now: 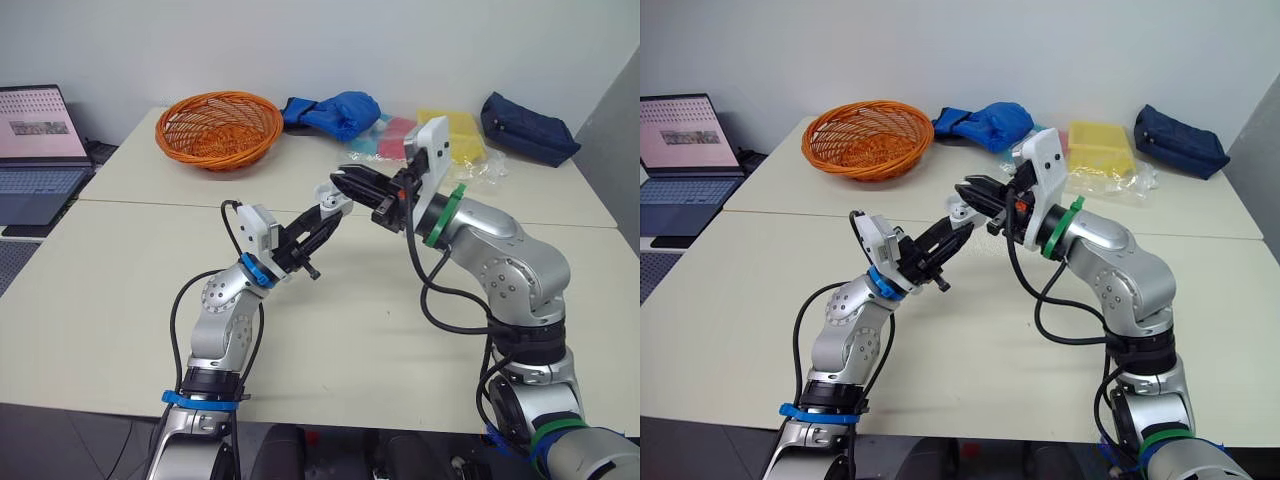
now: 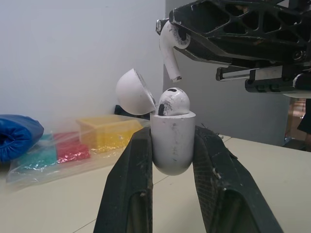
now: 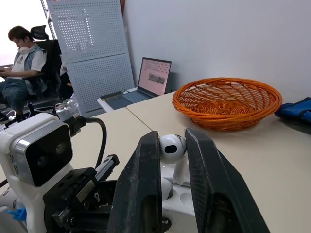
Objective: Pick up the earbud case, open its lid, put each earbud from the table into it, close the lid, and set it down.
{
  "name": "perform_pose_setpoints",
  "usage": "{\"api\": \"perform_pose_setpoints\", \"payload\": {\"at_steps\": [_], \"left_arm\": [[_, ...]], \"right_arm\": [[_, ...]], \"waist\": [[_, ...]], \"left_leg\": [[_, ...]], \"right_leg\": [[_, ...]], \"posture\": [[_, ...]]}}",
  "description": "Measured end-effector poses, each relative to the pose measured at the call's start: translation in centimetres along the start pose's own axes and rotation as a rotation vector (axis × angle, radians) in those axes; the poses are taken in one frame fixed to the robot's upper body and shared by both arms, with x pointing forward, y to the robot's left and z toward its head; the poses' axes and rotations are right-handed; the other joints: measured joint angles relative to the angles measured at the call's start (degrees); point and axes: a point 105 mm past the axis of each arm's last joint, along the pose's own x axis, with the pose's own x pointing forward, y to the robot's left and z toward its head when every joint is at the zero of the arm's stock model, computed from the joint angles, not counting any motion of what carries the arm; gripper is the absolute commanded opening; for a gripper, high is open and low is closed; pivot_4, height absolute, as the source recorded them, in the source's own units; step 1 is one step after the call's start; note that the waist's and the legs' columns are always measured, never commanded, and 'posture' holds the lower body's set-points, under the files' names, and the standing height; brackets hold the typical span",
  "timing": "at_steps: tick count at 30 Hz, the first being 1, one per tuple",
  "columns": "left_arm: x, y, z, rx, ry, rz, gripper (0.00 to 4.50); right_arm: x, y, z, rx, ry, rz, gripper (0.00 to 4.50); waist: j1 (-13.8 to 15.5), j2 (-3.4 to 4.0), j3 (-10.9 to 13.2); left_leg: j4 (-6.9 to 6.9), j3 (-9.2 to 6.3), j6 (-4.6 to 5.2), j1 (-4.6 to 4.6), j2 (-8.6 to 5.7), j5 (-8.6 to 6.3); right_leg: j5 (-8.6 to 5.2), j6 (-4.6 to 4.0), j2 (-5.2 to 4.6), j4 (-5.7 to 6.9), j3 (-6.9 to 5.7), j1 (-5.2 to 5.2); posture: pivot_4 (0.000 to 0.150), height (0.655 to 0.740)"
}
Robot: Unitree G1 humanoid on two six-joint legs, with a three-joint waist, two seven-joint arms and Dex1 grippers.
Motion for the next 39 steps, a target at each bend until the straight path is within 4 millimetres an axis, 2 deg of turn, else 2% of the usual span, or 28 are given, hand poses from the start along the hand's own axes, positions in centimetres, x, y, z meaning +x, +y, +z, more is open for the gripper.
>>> {"api": "perform_pose_setpoints", "payload": {"at_steps": [7, 24, 30, 36, 39], "left_arm": [[0.1, 0.0, 0.1, 0.003, -0.003, -0.003, 0.77], [0.3, -0.2, 0.0, -0.009, -0.011, -0.003, 0.77], [0.4, -0.2, 0.1, -0.009, -0.016, -0.008, 0.77], [0.6, -0.3, 0.2, -0.010, -0.024, -0.012, 0.77], [0.8, -0.3, 0.4, -0.006, -0.029, -0.019, 0.77]], "right_arm": [[-0.3, -1.1, -1.2, -0.006, 0.031, -0.048, 0.38], [-0.3, -1.2, -1.7, -0.027, 0.048, -0.057, 0.38], [-0.4, -1.4, -2.1, -0.022, 0.059, -0.070, 2.33], [-0.6, -1.6, -1.9, -0.019, 0.050, -0.077, 2.33], [-0.9, -1.8, -1.0, 0.025, 0.005, -0.073, 2.33]], "waist": [[0.00, 0.00, 0.00], [0.01, 0.00, 0.00], [0.00, 0.00, 0.00], [0.00, 0.00, 0.00], [0.01, 0.00, 0.00]], "left_leg": [[-0.02, 0.01, 0.00, 0.00, 0.00, 0.00], [-0.01, 0.01, 0.00, -0.16, 0.00, 0.00], [-0.01, 0.01, 0.00, -0.17, 0.00, 0.00], [-0.01, 0.00, 0.00, -0.17, 0.00, 0.00], [0.00, 0.01, 0.00, -0.18, -0.01, 0.00]], "right_leg": [[0.00, 0.00, 0.00, -0.01, 0.01, -0.02], [0.00, 0.00, 0.00, -0.01, 0.01, -0.16], [0.00, 0.00, 0.01, -0.01, 0.01, -0.17], [0.00, 0.00, 0.01, -0.01, 0.01, -0.17], [0.00, 0.00, 0.01, -0.01, 0.01, -0.17]], "posture": [[0.150, 0.7400], [0.150, 0.7400], [0.150, 0.7400], [0.150, 0.7400], [0.150, 0.7400]]}}
